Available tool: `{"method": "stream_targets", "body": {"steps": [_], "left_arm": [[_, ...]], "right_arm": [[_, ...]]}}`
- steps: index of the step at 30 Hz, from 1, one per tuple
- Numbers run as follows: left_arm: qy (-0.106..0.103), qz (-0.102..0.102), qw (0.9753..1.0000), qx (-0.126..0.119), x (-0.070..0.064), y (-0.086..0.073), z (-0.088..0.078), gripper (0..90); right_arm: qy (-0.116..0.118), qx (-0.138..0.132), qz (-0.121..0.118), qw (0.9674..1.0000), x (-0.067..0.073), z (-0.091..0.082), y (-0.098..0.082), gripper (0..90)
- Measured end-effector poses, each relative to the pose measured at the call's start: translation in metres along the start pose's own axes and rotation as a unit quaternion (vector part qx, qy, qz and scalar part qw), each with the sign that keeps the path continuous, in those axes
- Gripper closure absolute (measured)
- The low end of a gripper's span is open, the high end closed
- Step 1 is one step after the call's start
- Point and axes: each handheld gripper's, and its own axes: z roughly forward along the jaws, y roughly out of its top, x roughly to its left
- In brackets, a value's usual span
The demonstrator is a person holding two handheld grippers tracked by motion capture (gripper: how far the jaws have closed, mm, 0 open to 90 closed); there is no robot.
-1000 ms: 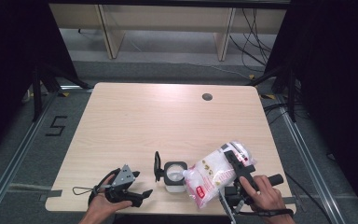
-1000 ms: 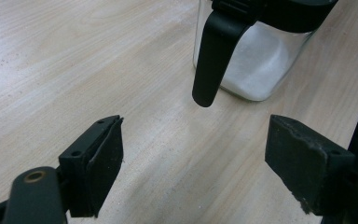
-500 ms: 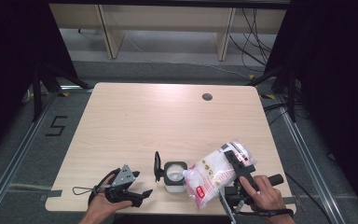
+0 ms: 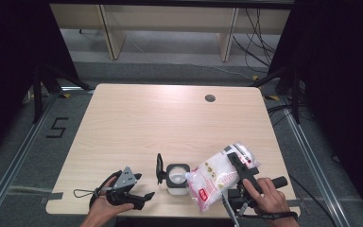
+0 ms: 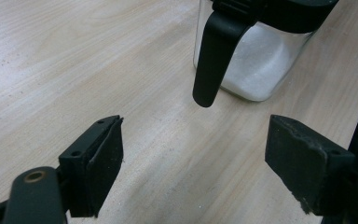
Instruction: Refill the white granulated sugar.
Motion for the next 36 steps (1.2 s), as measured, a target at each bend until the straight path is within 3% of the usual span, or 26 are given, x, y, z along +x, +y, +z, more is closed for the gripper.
{"method": "stream_targets", "body": {"steps": [1,4,6,7,8,9,10,11,12,13,18,19,23,24,27,29,34,35,36], "left_arm": [[0.001,0.003,1.0000,0.003,0.0005,0.0001,-0.0004,18.8],[0.001,0.003,1.0000,0.003,0.0005,0.0001,-0.0002,18.8],[0.001,0.003,1.0000,0.003,0.0004,0.0001,-0.0002,18.8],[0.001,0.003,1.0000,0.003,0.0005,0.0001,-0.0003,18.8],[0.001,0.002,1.0000,0.002,0.0003,0.0000,-0.0002,18.8],[0.000,0.000,1.0000,0.000,0.0000,0.0000,0.0001,18.8],[0.001,0.002,1.0000,0.002,0.0004,0.0000,-0.0002,18.8],[0.001,0.003,1.0000,0.003,0.0004,0.0000,-0.0003,18.8],[0.001,0.003,1.0000,0.003,0.0004,0.0001,-0.0003,18.8],[0.001,0.003,1.0000,0.003,0.0005,0.0001,-0.0003,18.8],[0.001,0.003,1.0000,0.003,0.0005,0.0001,-0.0003,18.8],[0.001,0.003,1.0000,0.003,0.0005,0.0002,-0.0003,18.8],[0.001,0.003,1.0000,0.003,0.0005,0.0001,-0.0003,18.8],[0.001,0.003,1.0000,0.003,0.0005,0.0001,-0.0003,18.8],[0.001,0.003,1.0000,0.002,0.0004,0.0001,-0.0003,18.8],[0.001,0.003,1.0000,0.003,0.0005,0.0001,-0.0004,18.8],[0.000,0.000,1.0000,0.000,0.0001,0.0001,-0.0002,18.8],[0.001,0.003,1.0000,0.002,0.0005,0.0001,-0.0004,18.8],[0.001,0.003,1.0000,0.002,0.0004,0.0001,-0.0004,18.8]], "right_arm": [[0.003,0.008,0.012,0.9999,0.0016,-0.0011,-0.0001,44.9],[0.002,0.008,0.012,0.9999,0.0014,-0.0012,-0.0001,44.9],[-0.004,-0.005,-0.020,0.9998,-0.0030,0.0001,0.0003,45.0],[0.001,0.007,0.012,0.9999,0.0015,-0.0011,-0.0002,45.0],[0.003,0.008,0.013,0.9999,0.0015,-0.0014,-0.0001,45.0],[0.000,-0.001,-0.014,0.9999,-0.0022,-0.0004,0.0005,45.0],[0.003,0.006,0.016,0.9999,0.0021,-0.0011,-0.0001,45.0],[0.000,0.003,0.013,0.9999,0.0020,-0.0009,-0.0001,45.0],[-0.003,-0.005,-0.011,0.9999,-0.0018,-0.0001,0.0004,45.0],[-0.004,-0.007,-0.017,0.9998,-0.0029,-0.0002,0.0006,45.0],[-0.003,-0.001,-0.003,1.0000,-0.0012,-0.0011,0.0005,45.0],[-0.012,-0.008,0.007,0.9999,0.0008,-0.0001,0.0002,45.0],[-0.015,-0.013,-0.008,0.9998,-0.0002,0.0006,0.0007,45.0],[-0.011,-0.010,0.004,0.9999,0.0017,0.0004,0.0006,45.0],[-0.014,-0.011,0.001,0.9998,0.0014,0.0005,0.0007,45.0],[-0.005,0.000,0.013,0.9999,0.0030,-0.0008,0.0008,45.0],[-0.002,0.000,-0.014,0.9999,-0.0008,-0.0010,0.0021,45.0],[0.001,0.003,-0.006,1.0000,0.0009,-0.0012,0.0017,45.0],[-0.005,-0.006,-0.027,0.9996,-0.0019,-0.0003,0.0024,45.0]]}}
